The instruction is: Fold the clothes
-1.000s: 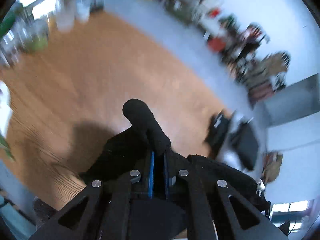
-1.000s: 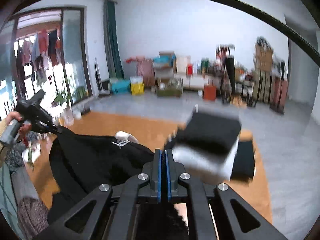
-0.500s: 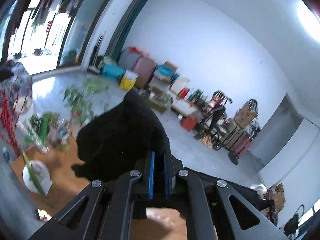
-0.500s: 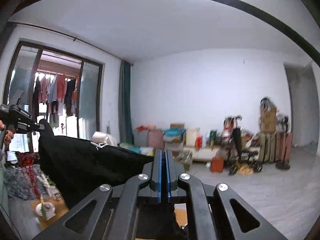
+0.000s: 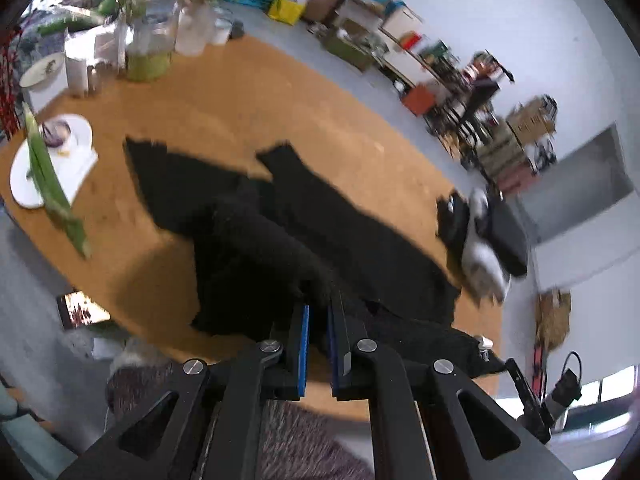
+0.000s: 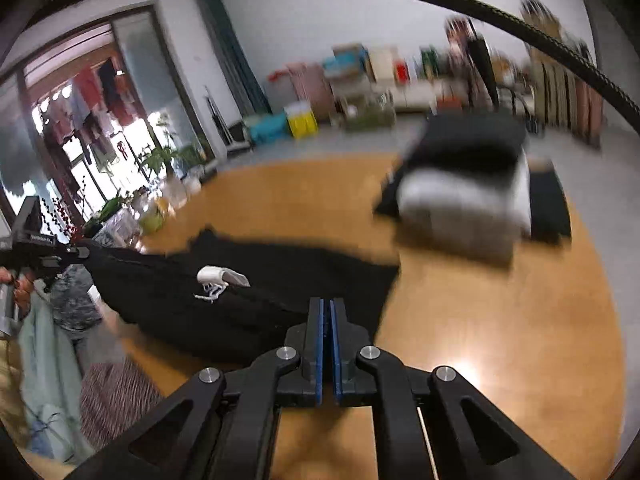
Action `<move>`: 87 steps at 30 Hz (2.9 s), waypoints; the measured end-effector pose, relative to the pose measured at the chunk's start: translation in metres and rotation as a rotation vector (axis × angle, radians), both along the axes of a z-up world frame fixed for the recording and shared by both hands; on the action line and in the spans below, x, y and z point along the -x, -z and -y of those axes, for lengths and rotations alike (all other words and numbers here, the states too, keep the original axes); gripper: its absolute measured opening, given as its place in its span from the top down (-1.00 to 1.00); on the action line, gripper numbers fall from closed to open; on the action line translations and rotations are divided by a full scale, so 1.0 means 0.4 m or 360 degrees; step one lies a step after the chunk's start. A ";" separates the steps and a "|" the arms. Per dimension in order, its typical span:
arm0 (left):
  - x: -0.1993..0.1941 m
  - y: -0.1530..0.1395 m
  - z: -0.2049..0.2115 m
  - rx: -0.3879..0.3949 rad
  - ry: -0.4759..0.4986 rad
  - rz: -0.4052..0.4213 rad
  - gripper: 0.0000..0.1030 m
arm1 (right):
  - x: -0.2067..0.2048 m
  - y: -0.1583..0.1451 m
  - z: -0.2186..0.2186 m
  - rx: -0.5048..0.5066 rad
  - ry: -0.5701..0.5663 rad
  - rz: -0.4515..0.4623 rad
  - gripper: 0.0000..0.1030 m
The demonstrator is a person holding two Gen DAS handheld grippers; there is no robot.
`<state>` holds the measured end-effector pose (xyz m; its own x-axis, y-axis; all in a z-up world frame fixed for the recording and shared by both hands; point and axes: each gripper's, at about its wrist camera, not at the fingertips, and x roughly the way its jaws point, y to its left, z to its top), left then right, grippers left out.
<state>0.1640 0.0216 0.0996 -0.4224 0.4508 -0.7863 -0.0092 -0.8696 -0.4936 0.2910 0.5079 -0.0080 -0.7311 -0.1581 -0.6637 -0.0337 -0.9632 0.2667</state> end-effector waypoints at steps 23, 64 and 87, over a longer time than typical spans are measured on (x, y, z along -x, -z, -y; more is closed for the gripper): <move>0.274 -0.093 -0.179 0.0119 0.0108 0.0472 -0.16 | 0.421 0.205 -0.062 -0.0331 0.0017 0.0391 -0.03; 0.543 0.075 -0.002 0.0332 -0.0152 0.0754 0.74 | 0.746 -0.063 0.089 -0.0694 0.0071 -0.0157 0.82; 0.543 0.015 0.051 0.0354 -0.0076 0.0540 0.90 | 0.681 -0.108 -0.044 -0.0566 0.0129 -0.0129 0.95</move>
